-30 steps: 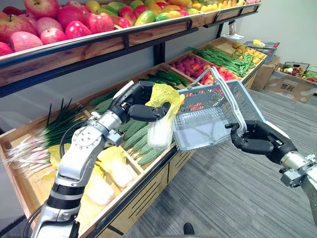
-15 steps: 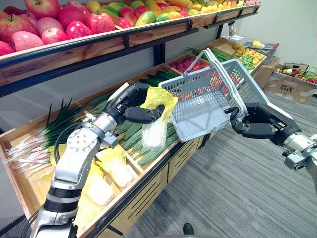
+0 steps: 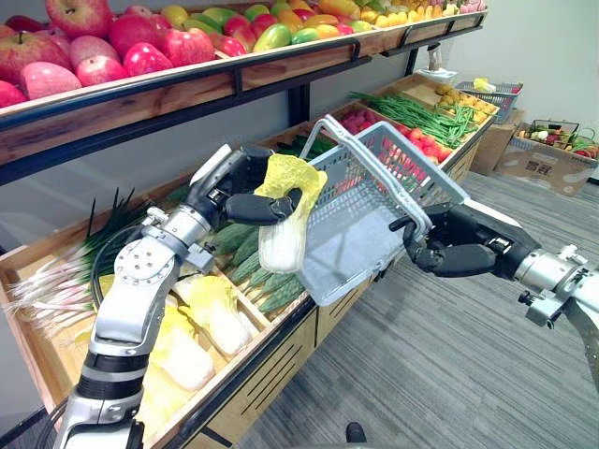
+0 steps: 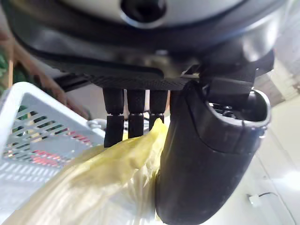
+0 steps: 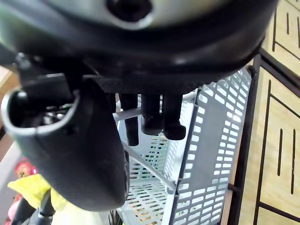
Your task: Pick vegetable in the basket
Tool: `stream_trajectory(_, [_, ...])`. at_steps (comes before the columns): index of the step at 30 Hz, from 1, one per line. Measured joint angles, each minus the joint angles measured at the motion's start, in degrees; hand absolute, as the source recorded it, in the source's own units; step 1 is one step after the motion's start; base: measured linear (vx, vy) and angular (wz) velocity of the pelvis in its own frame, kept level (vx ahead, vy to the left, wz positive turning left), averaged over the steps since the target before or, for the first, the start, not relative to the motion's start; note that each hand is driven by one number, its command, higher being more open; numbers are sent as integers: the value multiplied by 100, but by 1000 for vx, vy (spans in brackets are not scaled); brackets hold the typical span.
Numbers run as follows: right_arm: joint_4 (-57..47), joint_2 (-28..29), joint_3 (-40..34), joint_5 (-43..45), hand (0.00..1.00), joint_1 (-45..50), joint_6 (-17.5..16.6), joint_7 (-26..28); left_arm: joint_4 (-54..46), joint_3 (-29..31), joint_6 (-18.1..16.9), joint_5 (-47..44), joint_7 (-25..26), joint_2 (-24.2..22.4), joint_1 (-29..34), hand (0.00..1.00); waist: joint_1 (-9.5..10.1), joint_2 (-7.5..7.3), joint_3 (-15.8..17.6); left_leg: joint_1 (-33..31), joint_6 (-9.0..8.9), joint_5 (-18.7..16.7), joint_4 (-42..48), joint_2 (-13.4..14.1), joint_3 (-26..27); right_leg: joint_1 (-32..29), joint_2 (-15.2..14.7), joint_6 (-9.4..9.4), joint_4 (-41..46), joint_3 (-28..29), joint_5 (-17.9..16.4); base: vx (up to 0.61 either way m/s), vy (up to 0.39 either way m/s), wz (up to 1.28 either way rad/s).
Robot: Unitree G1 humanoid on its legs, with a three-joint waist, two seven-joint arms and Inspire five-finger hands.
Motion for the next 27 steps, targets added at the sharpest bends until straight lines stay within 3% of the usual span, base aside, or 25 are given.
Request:
stream_trajectory(9, [-306,42,138,4,0,-1,65,149,203,31,-68,797,76,-15,-29,0,-50,-19,-51,12,0,0,7,-9,35,-11,8,-9,0,43,7,0,0,-2])
stream_trajectory(13, [-544,42,138,7,0,-4,64,161,522,-10,60,1153,37,-87,-29,0,-71,-51,-98,31,-2,-2,6,-9,140,-47,43,-21,0,138,28,1,1,-13])
stream_trajectory(25, [-909,-192,348,13,0,-19,78,195,1326,-950,138,1909,-681,-525,72,0,-132,-132,-179,65,-28,-16,15,8,312,-114,119,-47,-1,303,53,9,1,-8])
stream_trajectory(26, [-914,-214,348,13,0,-19,92,225,1356,-1010,138,1953,-668,-553,74,100,-138,-131,-181,69,-31,-16,15,18,317,-114,131,-48,-1,307,52,16,-10,-4])
stream_trajectory(27, [-915,-216,348,14,0,-19,120,241,1374,-1010,135,1997,-658,-580,73,100,-144,-126,-186,78,-36,-16,14,29,329,-114,146,-49,-1,315,52,17,-9,-5])
